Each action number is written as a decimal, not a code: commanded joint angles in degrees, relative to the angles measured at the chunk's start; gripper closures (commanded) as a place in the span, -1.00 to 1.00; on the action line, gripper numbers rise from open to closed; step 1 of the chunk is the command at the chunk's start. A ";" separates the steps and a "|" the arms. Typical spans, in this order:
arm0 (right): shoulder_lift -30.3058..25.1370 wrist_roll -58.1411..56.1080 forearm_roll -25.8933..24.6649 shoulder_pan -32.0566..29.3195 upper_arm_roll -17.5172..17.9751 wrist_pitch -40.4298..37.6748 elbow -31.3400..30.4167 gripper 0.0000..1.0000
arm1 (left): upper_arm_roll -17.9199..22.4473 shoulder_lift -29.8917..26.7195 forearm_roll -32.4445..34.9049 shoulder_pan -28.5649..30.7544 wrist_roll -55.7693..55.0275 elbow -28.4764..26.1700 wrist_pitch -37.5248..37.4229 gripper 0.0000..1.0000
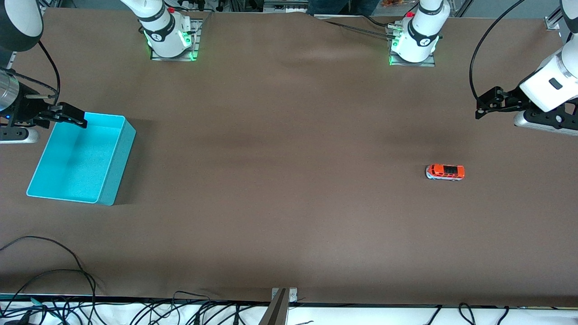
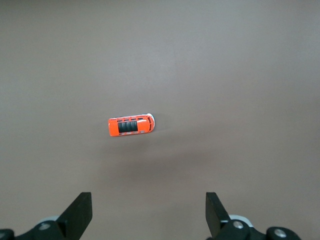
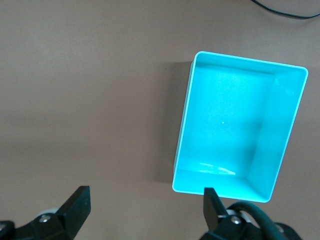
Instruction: Wind up bus and store in blue box
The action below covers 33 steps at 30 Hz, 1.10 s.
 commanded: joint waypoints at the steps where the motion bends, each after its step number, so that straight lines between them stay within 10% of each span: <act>1: 0.66 -0.62 -0.92 -0.15 0.39 -1.09 1.78 -1.00 | -0.82 -0.49 -0.86 0.53 -0.71 0.19 -0.66 -1.00; 33: 0.92 -0.62 -0.92 -0.15 0.48 -1.18 1.78 -1.00 | -0.83 -0.05 -0.68 0.00 -0.27 0.81 -0.66 -1.00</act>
